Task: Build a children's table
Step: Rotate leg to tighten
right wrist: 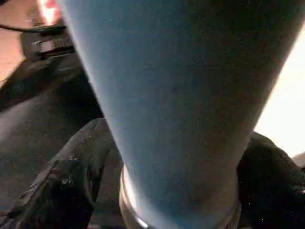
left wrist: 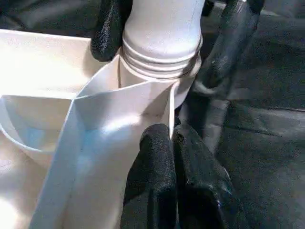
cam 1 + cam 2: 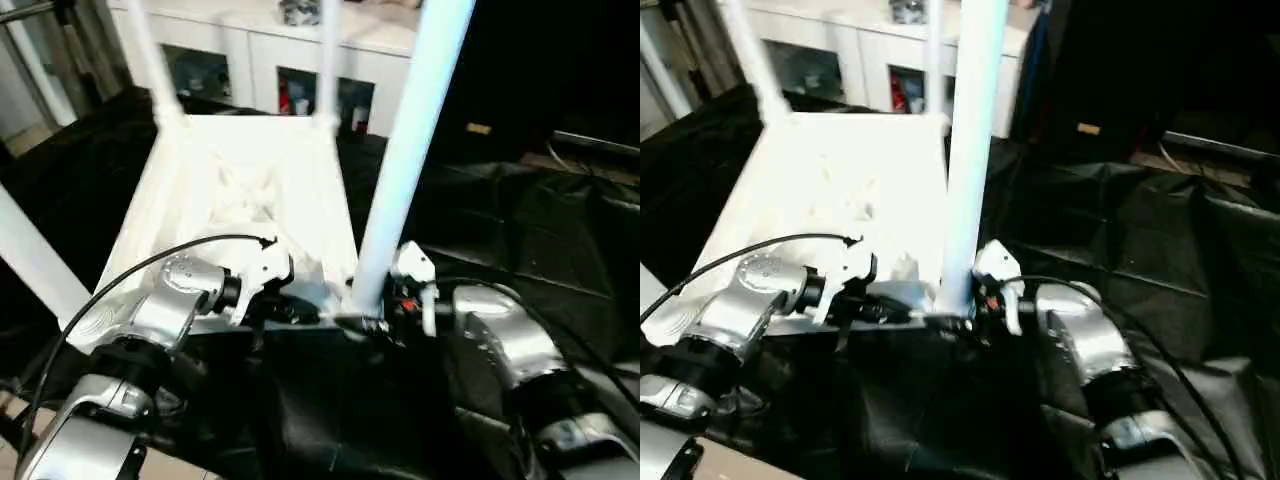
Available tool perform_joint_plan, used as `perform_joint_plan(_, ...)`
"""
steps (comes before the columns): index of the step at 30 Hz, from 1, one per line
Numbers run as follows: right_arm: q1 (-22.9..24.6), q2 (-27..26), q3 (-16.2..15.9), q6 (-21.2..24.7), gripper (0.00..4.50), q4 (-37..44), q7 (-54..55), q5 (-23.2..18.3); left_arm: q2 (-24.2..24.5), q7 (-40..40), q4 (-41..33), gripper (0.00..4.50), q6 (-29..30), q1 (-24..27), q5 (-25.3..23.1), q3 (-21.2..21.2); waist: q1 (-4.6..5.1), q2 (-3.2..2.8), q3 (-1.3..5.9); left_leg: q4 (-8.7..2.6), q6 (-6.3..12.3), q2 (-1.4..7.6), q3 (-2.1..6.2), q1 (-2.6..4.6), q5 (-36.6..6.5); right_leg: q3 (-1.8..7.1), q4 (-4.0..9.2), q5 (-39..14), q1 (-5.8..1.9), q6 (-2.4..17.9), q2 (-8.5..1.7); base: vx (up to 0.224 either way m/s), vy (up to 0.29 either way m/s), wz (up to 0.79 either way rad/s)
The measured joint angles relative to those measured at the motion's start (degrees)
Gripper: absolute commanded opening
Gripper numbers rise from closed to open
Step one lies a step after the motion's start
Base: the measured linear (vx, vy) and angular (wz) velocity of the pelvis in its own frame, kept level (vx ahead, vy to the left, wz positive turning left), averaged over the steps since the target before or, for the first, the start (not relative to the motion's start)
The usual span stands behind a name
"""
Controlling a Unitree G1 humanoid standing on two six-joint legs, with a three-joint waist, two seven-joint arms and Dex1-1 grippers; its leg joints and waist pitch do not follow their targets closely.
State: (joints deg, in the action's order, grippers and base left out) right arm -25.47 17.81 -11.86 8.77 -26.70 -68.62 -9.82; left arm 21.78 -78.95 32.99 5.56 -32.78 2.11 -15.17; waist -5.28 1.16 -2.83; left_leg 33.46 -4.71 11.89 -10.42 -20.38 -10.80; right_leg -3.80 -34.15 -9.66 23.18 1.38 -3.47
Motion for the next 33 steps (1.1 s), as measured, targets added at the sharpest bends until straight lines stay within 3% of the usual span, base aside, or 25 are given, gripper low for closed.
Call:
perform_joint_plan(4,0.80,0.58,-0.54,1.41,3.06,1.37,-1.79,-1.33,0.56,-2.10,-1.18,0.00,0.50,0.64,0.43,-0.54,-0.09,0.00,0.00,0.03,0.00,0.00,-0.01,-0.01,0.00,0.00,0.00,0.00,0.00,0.00,-0.01,0.000,0.000,0.00)
perform_joint_plan(12,0.79,-1.12,0.81,1.66,2.71,0.01,1.76,-0.97,-0.35,1.47,-0.41,0.00,-0.89,0.59,-0.36,-0.37,0.24,0.00,0.00,0.03,-0.01,-0.01,0.00,0.01,0.00,0.03,-0.05,0.00,-0.04,-0.01,-0.01,0.000,0.000,0.00)
perform_joint_plan(15,-0.12,-3.55,3.02,0.29,2.69,-3.28,9.12,0.02,-2.31,6.72,1.77,0.00,-0.80,-0.72,-1.67,0.37,0.75,0.01,0.00,0.06,-0.01,-0.01,0.00,0.09,0.01,0.05,-0.06,0.01,-0.06,-0.02,-0.01,0.000,0.000,0.00)
perform_joint_plan(18,-2.55,-8.29,6.46,-0.63,2.68,-7.79,22.61,0.81,-5.27,15.46,3.55,0.00,0.84,-2.07,-3.31,1.72,2.40,0.04,0.00,0.02,-0.10,-0.04,0.03,0.18,0.06,0.03,-0.04,-0.05,-0.03,-0.20,0.00,0.000,0.000,0.00)
perform_joint_plan(26,-4.86,-13.22,9.36,-2.19,2.67,-11.26,37.74,2.84,-9.61,25.86,3.88,0.00,4.45,-3.19,-4.84,2.54,2.47,-0.12,0.09,-0.18,-0.10,-0.06,0.00,0.26,0.06,0.08,-0.01,0.06,-0.05,-0.01,0.01,0.000,0.000,0.00)
perform_joint_plan(28,-5.44,-13.55,9.53,-3.54,3.23,-12.41,38.31,3.33,-10.01,26.46,3.67,0.00,4.85,-3.20,-5.28,2.95,2.48,-0.13,0.09,-0.16,-0.09,-0.07,-0.01,0.24,0.05,0.09,0.02,0.03,-0.05,-0.04,0.01,0.000,0.000,0.00)
perform_joint_plan(33,-5.50,-13.72,9.68,-4.11,3.67,-12.68,37.51,3.15,-10.00,26.32,3.18,0.00,5.21,-3.18,-5.33,2.89,2.47,-0.12,0.09,-0.17,-0.08,-0.07,-0.01,0.21,0.05,0.09,0.03,0.02,-0.03,-0.05,0.01,0.000,0.000,0.00)
